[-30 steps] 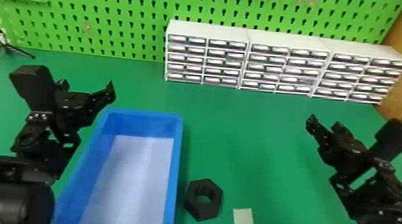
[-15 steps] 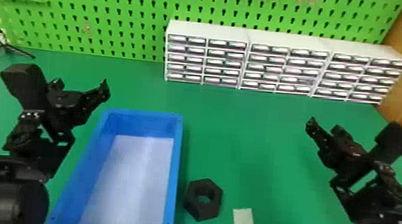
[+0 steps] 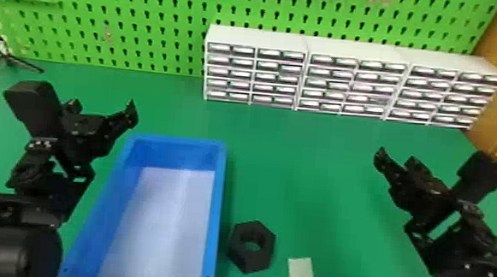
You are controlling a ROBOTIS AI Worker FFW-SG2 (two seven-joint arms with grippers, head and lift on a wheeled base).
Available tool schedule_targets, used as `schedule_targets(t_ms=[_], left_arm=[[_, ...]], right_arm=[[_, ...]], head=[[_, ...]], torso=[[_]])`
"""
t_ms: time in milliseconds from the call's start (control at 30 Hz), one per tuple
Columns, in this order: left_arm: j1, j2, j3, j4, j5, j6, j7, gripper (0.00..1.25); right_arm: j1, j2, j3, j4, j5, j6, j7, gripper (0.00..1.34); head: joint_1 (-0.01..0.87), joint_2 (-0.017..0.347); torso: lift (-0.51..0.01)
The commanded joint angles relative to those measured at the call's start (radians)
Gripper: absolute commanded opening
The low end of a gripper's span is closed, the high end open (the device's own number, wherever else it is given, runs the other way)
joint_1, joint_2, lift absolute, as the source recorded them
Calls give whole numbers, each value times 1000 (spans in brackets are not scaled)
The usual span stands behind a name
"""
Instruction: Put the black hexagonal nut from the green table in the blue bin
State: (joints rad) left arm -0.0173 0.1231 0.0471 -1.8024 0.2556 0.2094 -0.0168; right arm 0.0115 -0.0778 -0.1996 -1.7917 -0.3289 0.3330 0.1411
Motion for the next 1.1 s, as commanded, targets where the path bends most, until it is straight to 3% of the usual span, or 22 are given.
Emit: schedule_targets(t_ms=[0,1067], left_arm=[[0,0,-4,0,-1,-1,0,1123],[-4,0,2,3,-1,-1,0,1123]], right_arm=[[-2,0,6,0,4,9,0,828],[-27,-13,35,0,14,32,0,828]], head=[[692,8],[692,8]], torso=[[-97],[-97]])
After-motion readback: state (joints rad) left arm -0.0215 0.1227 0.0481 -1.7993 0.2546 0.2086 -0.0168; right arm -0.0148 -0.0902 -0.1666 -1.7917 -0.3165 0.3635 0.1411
